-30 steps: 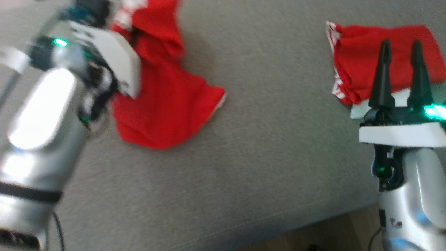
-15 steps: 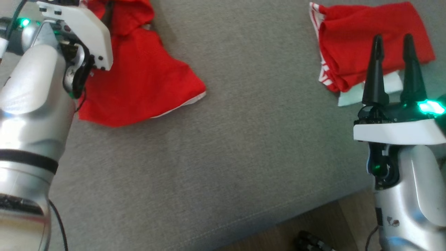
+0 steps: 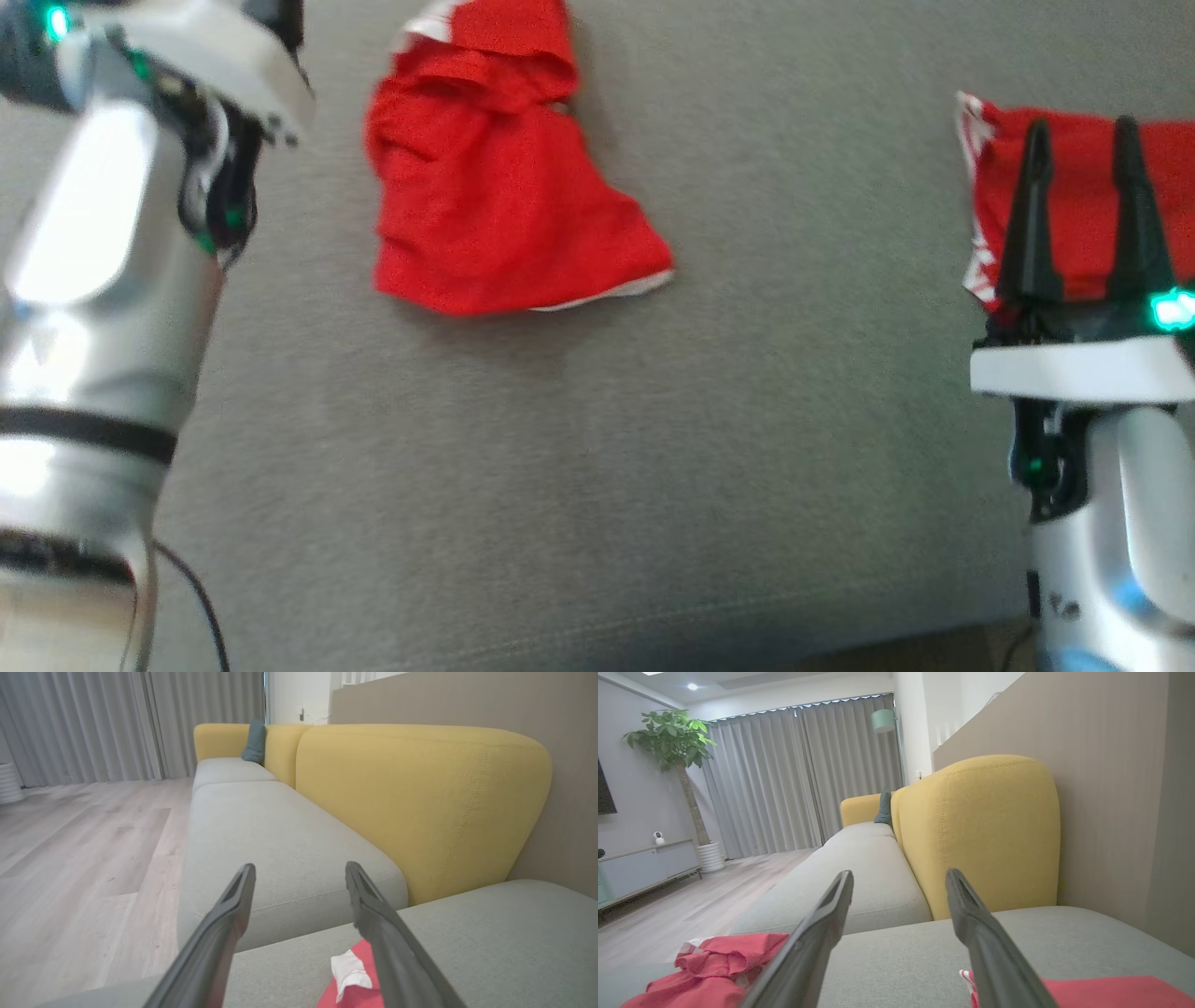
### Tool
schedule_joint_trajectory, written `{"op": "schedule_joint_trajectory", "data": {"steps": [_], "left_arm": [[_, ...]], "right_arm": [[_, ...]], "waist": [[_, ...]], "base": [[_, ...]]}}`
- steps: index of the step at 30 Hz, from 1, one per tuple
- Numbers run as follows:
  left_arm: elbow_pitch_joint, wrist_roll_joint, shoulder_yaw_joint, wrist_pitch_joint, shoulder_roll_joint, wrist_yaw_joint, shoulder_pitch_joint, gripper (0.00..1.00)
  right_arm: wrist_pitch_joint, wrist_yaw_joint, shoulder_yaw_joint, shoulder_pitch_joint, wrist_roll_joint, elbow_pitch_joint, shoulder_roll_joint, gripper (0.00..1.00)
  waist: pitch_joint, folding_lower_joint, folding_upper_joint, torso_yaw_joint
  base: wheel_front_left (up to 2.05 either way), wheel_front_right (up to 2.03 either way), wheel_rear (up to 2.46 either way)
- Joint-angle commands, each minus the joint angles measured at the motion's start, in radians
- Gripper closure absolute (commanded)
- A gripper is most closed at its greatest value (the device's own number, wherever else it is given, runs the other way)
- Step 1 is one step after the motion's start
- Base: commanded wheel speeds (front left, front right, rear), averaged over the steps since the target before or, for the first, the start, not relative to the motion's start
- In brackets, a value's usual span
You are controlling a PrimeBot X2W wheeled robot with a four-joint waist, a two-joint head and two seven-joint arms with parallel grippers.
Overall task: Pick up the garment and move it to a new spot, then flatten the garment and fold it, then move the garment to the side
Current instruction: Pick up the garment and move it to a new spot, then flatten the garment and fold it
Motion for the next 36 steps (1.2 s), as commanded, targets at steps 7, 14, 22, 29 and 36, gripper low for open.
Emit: {"op": "schedule_joint_trajectory", "data": {"steps": [7,14,22,29,36], "left_arm": [[-0.239,-0.04,0.095,-0.055,0.074,0.066,0.251,0.0],[-0.551,-0.022,0.163,-0.061,0.039,0.156,0.602,0.0],[-0.695,0.041,0.222,-0.061,-0.045,0.174,0.794,0.0],[-0.714,0.086,0.251,-0.061,-0.094,0.135,0.824,0.0],[-0.692,0.116,0.264,-0.061,-0.128,0.102,0.813,0.0]], "right_arm": [[-0.006,-0.001,0.007,0.064,-0.023,-0.008,-0.003,0.0],[-0.006,-0.001,0.016,0.135,-0.012,0.019,-0.003,0.0],[-0.006,-0.001,0.042,0.172,-0.002,0.075,-0.003,0.0],[0.016,-0.001,0.14,0.128,0.035,0.189,-0.003,0.0],[0.051,-0.001,0.203,0.01,0.109,0.376,-0.003,0.0]], "waist": [[-0.116,0.0,0.0,0.147],[-0.172,0.0,0.0,0.21],[-0.183,0.0,0.0,0.235],[-0.149,0.0,0.0,0.27],[-0.095,0.0,0.0,0.308]], "base": [[0.0,0.0,0.0],[0.0,0.0,0.0],[0.0,0.0,0.0],[0.0,0.0,0.0],[0.0,0.0,0.0]]}}
